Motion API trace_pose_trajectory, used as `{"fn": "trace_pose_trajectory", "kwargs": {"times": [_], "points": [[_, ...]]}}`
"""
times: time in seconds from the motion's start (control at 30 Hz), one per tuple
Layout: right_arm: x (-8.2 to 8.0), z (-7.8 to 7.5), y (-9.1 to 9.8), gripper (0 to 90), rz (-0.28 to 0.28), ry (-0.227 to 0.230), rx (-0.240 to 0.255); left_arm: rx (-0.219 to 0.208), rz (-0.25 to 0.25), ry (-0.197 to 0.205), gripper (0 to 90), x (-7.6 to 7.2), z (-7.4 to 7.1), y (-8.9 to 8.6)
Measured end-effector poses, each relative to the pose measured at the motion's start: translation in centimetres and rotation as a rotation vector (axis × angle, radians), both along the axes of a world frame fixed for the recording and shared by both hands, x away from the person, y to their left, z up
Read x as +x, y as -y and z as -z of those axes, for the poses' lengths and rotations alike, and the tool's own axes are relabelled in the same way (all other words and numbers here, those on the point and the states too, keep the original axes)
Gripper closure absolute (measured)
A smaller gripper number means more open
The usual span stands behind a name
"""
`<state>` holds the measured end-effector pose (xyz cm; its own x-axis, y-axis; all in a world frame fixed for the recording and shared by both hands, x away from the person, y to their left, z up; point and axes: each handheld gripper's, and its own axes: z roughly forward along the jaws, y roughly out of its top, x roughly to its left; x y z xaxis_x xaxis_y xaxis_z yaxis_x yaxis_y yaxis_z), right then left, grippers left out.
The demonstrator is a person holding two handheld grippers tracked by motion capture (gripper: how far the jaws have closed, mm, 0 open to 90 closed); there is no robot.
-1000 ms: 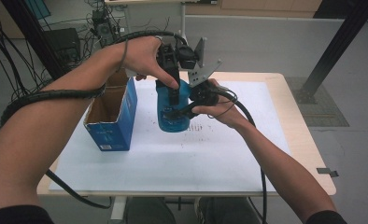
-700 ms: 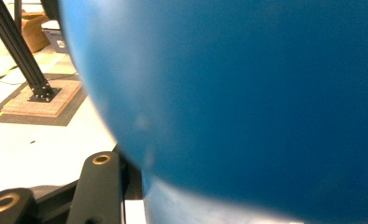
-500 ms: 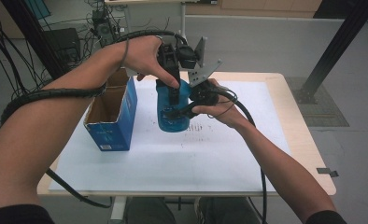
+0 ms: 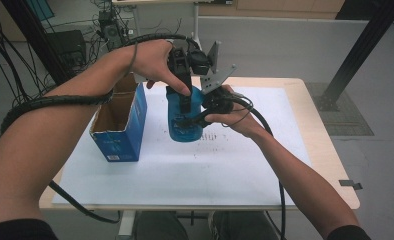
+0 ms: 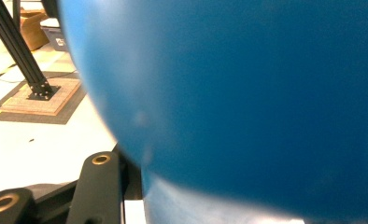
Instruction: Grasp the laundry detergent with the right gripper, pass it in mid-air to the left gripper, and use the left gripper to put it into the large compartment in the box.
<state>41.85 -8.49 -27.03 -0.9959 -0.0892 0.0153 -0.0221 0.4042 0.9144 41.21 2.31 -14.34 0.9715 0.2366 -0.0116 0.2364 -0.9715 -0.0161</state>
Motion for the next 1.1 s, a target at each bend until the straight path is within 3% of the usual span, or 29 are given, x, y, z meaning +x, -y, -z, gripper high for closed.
{"fn": "trace_pose_trajectory", "kwargs": {"times": [0.3, 1.1], "points": [[0.08, 0.00, 0.17, 44.6, 0.009, 0.005, -0.002, -0.005, 0.008, 0.007, 36.1, 0.06, 0.00, 0.11], [0.04, 0.24, -0.23, 43.7, -0.012, 0.005, -0.020, -0.010, -0.005, -0.023, 36.7, 0.11, 0.38, -0.34]]}}
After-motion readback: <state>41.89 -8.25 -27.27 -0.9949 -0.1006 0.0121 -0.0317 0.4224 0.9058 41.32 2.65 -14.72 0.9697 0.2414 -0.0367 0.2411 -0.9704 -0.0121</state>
